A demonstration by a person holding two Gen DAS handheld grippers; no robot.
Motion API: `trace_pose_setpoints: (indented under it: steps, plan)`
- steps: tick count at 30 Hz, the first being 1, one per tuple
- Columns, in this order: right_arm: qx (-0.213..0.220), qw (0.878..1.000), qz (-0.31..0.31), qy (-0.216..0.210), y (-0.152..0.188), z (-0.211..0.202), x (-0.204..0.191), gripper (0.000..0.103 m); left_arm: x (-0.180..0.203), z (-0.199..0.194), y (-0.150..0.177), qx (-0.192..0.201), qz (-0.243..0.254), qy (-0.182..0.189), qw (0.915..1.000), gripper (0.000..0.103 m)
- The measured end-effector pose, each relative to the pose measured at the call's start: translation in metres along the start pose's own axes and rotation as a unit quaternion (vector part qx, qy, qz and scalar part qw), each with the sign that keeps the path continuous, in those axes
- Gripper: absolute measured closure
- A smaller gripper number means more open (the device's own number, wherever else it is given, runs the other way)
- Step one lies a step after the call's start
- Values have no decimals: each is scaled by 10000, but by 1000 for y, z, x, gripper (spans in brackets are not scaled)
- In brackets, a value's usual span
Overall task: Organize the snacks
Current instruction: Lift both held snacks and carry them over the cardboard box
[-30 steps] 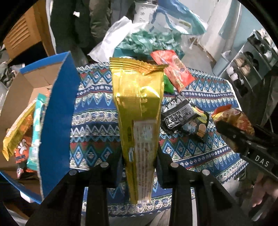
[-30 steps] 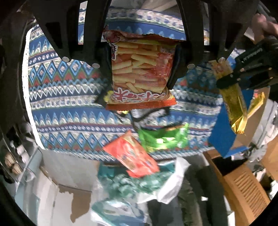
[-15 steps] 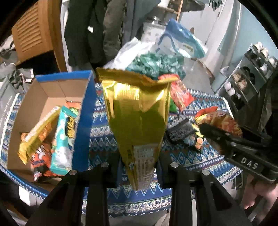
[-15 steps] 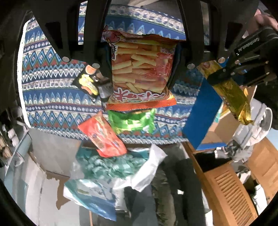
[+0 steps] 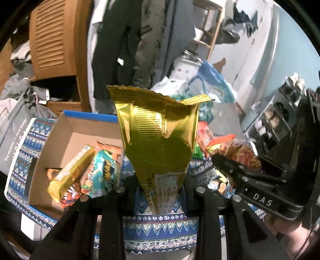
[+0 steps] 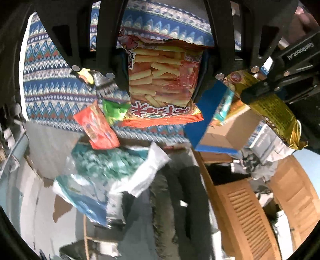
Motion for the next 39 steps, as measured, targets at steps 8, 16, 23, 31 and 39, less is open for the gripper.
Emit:
trace_pose_setpoints:
  steps: [8,16,23,31,39]
  plan:
    - [115,9993,-295,-203,-21,6,-47,51,-41,-30,-26,246,-305,-69,9992,72]
    - [22,9980,-508,-373,-25,25,-94,51,-86,-44,-34,456,-474,-366,9972,72]
    - [-173,9963,-632,-549,-25,50,-132,51,-132,-34,-32,376,-773,-649,9942,72]
    - [-387,9946,-733,-632,-22,79,-163,51,-160,-14,-26,144,-904,-836,9923,71]
    - [-616,9921,-835,-700,-14,110,-180,50,-180,15,-15,-224,-988,-1062,9892,71]
Point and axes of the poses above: each gripper's, at about its wrist camera, not at the fingertips, and z roughly the way its jaws point, x to its right, y to its underside, the point moved 6 cm from there along z, roughly the way its jaws point, and after that the axes turned 9 degrees about x, right-handed, at the moved point
